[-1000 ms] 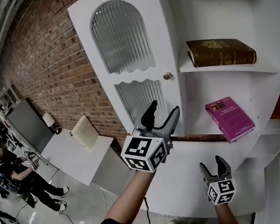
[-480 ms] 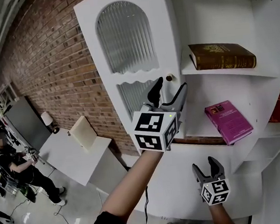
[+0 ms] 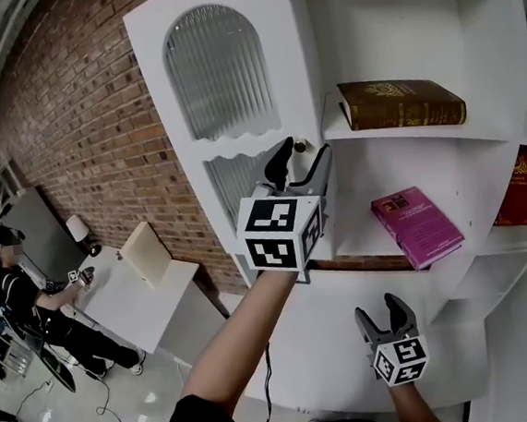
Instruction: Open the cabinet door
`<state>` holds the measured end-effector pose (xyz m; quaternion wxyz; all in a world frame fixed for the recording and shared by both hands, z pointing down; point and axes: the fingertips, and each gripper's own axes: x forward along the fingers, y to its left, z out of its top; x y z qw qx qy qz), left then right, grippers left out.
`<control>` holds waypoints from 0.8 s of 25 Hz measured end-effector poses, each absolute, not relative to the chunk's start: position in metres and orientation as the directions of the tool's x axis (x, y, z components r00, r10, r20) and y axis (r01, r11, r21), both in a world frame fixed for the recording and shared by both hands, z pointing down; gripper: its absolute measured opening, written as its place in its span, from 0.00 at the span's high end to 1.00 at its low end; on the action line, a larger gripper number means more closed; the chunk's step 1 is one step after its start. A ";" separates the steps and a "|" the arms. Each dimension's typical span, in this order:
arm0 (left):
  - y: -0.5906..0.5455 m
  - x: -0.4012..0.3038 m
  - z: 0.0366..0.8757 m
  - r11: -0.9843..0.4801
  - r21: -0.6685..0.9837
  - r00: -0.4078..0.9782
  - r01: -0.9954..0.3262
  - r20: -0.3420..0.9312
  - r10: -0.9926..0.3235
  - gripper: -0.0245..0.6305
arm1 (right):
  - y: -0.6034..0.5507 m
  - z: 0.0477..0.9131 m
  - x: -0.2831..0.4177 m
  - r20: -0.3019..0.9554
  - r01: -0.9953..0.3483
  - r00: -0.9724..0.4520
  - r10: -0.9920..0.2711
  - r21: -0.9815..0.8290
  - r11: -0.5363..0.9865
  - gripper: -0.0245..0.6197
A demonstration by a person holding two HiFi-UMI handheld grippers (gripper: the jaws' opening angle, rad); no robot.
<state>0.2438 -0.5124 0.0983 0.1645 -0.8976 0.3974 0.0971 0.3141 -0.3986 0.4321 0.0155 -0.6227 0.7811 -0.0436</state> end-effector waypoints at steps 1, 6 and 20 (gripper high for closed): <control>-0.514 0.242 0.098 -0.622 -0.218 0.658 -0.752 -0.304 -0.689 0.67 | -0.398 0.433 0.314 0.029 -0.971 -0.224 -0.974 -0.089 0.221 0.50; -0.525 0.237 0.101 -0.606 -0.198 0.637 -0.770 -0.293 -0.713 0.78 | -0.392 0.446 0.316 0.054 -0.969 -0.224 -0.973 -0.114 0.217 0.50; -0.521 0.232 0.104 -0.631 -0.164 0.647 -0.758 -0.308 -0.697 0.83 | -0.395 0.448 0.319 0.068 -0.969 -0.221 -0.973 -0.125 0.211 0.50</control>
